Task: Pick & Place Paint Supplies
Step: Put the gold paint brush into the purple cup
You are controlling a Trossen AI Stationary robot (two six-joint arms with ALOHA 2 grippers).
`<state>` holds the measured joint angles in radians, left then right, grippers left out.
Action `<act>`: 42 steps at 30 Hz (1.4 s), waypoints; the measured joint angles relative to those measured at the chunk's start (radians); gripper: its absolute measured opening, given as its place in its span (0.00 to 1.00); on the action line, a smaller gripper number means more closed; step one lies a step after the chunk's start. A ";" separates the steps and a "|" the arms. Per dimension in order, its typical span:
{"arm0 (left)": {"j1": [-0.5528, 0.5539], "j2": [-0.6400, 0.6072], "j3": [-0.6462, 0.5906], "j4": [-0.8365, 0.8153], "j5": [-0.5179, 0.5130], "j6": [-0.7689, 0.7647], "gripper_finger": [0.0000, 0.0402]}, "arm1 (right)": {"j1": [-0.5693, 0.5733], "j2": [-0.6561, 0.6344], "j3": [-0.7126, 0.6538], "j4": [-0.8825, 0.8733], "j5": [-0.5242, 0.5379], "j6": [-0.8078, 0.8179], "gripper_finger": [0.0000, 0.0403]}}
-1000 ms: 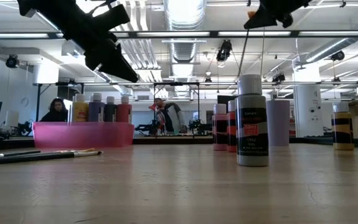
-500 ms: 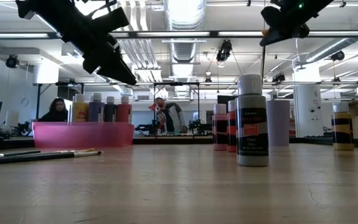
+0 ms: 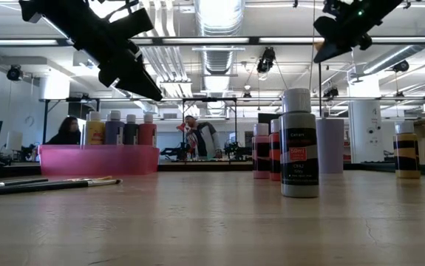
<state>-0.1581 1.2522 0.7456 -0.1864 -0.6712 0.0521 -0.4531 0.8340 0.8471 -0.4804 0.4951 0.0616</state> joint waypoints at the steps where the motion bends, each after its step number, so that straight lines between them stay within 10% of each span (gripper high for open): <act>1: 0.000 0.000 0.000 -0.001 0.000 0.000 0.42 | -0.002 0.002 0.000 -0.005 0.000 0.013 0.03; 42: 0.000 0.000 0.000 -0.001 0.001 0.000 0.42 | -0.249 0.084 -0.261 0.215 -0.219 0.011 0.03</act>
<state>-0.1585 1.2522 0.7452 -0.1875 -0.6701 0.0520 -0.7021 0.9180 0.5860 -0.2654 0.2756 0.0727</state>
